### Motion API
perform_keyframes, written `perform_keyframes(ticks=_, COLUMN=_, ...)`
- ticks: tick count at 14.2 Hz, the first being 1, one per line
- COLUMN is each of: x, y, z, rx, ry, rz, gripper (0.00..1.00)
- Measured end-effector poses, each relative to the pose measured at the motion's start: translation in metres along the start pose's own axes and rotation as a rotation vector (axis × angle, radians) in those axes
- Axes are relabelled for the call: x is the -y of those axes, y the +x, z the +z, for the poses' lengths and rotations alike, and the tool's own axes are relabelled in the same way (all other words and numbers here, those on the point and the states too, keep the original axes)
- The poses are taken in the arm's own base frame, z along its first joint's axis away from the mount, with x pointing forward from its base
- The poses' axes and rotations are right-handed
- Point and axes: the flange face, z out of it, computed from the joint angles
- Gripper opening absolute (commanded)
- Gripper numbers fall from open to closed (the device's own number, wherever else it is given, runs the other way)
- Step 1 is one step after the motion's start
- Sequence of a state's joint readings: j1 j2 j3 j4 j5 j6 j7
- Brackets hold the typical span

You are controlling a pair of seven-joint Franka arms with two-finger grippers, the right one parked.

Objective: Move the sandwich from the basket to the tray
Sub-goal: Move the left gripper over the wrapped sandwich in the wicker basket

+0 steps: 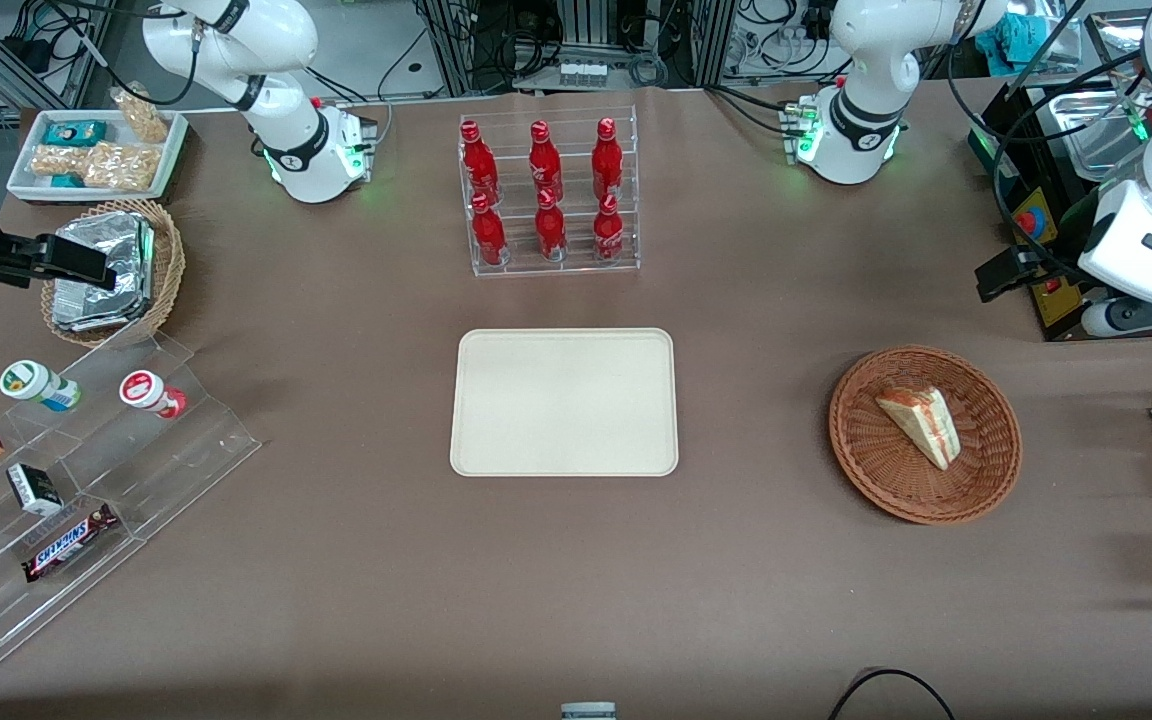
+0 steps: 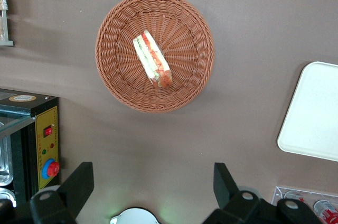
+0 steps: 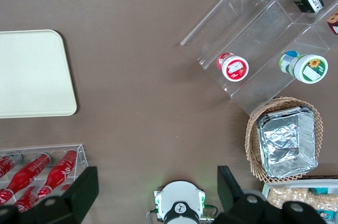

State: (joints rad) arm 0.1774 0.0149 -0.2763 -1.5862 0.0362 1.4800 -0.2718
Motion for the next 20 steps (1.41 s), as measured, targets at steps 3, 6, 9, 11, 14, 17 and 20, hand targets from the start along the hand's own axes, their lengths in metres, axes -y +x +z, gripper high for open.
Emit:
perform_keyframes(ticks=3, x=0.002, y=0.000, z=0.000, rx=0.002, ry=0.000, rz=-0.003, gripper=1.00)
perform_keyframes(ticks=6, x=0.006, y=0.001, z=0.000, rx=0.003, ry=0.000, rz=-0.010, gripper=1.00)
perform_keyframes(ticks=9, x=0.021, y=0.005, z=0.008, rx=0.036, ry=0.004, rz=-0.044, gripper=1.00)
perform_keyframes(ticks=11, x=0.024, y=0.012, z=0.028, rx=0.090, ry=0.013, rz=-0.093, gripper=1.00)
perform_keyframes(ticks=14, x=0.020, y=0.034, z=0.094, rx=0.135, ry=0.019, rz=-0.130, gripper=1.00)
perform_keyframes(ticks=17, x=0.021, y=0.042, z=0.172, rx=0.116, ry=0.009, rz=-0.170, gripper=1.00)
perform_keyframes(ticks=20, x=0.030, y=0.038, z=0.218, rx=0.112, ry=0.008, rz=-0.250, gripper=1.00)
